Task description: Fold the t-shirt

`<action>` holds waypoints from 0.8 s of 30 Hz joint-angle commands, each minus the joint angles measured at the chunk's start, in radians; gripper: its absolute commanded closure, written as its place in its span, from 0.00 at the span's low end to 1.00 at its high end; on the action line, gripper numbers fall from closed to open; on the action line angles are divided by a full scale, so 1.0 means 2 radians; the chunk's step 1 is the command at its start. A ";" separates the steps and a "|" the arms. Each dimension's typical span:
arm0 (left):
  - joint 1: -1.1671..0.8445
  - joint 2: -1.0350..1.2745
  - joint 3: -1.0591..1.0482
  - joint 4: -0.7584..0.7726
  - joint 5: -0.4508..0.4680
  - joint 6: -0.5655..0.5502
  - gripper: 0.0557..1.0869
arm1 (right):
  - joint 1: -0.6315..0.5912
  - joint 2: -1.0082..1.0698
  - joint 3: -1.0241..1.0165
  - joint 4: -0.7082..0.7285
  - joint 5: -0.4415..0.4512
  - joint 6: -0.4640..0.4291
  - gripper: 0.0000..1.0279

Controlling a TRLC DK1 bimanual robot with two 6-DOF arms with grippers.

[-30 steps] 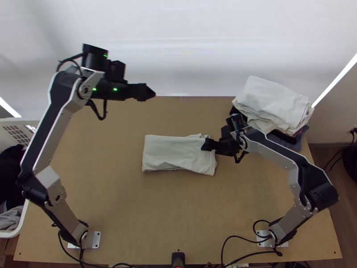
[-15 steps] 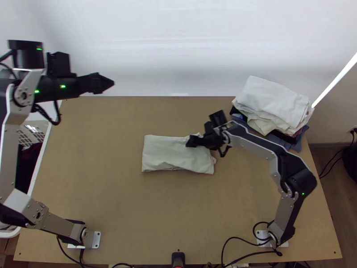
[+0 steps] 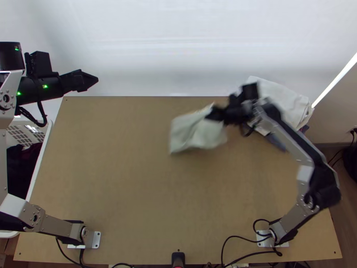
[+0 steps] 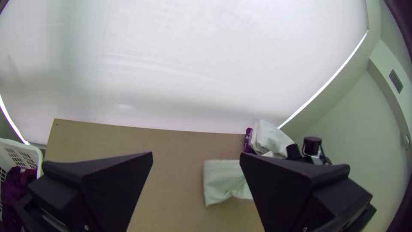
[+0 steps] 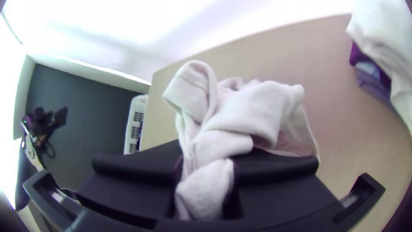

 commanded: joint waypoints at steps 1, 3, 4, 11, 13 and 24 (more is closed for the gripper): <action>0.005 -0.011 -0.005 -0.006 0.006 0.008 0.04 | -0.036 -0.023 0.064 -0.014 -0.021 0.012 0.97; 0.007 -0.009 -0.005 -0.006 0.006 0.009 0.04 | -0.064 -0.019 0.099 -0.014 -0.028 0.012 0.97; 0.008 -0.009 -0.006 -0.006 0.006 0.011 0.04 | -0.075 -0.014 0.112 -0.014 -0.033 0.013 0.97; 0.017 -0.008 -0.008 -0.007 0.006 0.011 0.04 | -0.158 0.041 0.221 -0.008 -0.077 0.038 0.97; 0.019 -0.007 -0.008 -0.007 0.006 0.011 0.04 | -0.173 0.059 0.256 -0.008 -0.089 0.044 0.97; 0.019 -0.007 -0.007 -0.007 0.006 0.013 0.04 | -0.221 0.138 0.351 -0.021 -0.128 0.071 0.97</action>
